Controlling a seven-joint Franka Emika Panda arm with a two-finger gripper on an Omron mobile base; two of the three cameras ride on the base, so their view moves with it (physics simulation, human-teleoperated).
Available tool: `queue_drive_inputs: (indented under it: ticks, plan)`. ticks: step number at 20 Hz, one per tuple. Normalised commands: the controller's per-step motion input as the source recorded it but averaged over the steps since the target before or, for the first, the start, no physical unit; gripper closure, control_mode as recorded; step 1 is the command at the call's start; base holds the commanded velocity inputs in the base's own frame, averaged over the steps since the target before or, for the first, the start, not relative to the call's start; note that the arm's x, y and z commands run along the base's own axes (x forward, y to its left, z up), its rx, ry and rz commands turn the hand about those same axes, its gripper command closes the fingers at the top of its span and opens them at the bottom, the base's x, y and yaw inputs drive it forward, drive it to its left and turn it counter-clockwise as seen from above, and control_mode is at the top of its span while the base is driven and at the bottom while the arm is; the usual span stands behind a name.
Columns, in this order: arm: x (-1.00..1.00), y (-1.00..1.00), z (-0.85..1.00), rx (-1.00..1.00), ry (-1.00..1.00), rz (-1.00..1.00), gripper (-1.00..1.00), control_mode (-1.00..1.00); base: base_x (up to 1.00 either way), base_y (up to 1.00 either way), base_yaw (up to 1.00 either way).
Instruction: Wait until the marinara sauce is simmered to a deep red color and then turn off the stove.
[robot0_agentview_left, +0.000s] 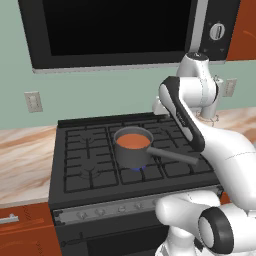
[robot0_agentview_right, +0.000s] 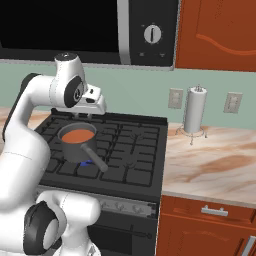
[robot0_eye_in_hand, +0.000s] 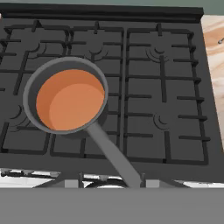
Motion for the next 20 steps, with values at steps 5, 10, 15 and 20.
queue_drive_inputs:
  ticks: [5, 10, 15, 20]
  plan:
    - [-0.37, 0.0, 0.03, 0.0, -0.18, 0.0, -1.0, -1.0, 0.0, 0.0, 0.0]
    - [0.0, 0.0, 0.0, 0.0, 0.0, 0.0, -1.0, -1.0, 0.0, 0.0, 0.0]
    - [0.0, 0.0, 0.0, 0.0, 0.0, 0.0, -1.0, -1.0, 0.0, 0.0, 0.0]
    - [0.0, 0.0, 0.0, 0.0, 0.0, 0.0, -1.0, -1.0, 0.0, 0.0, 0.0]
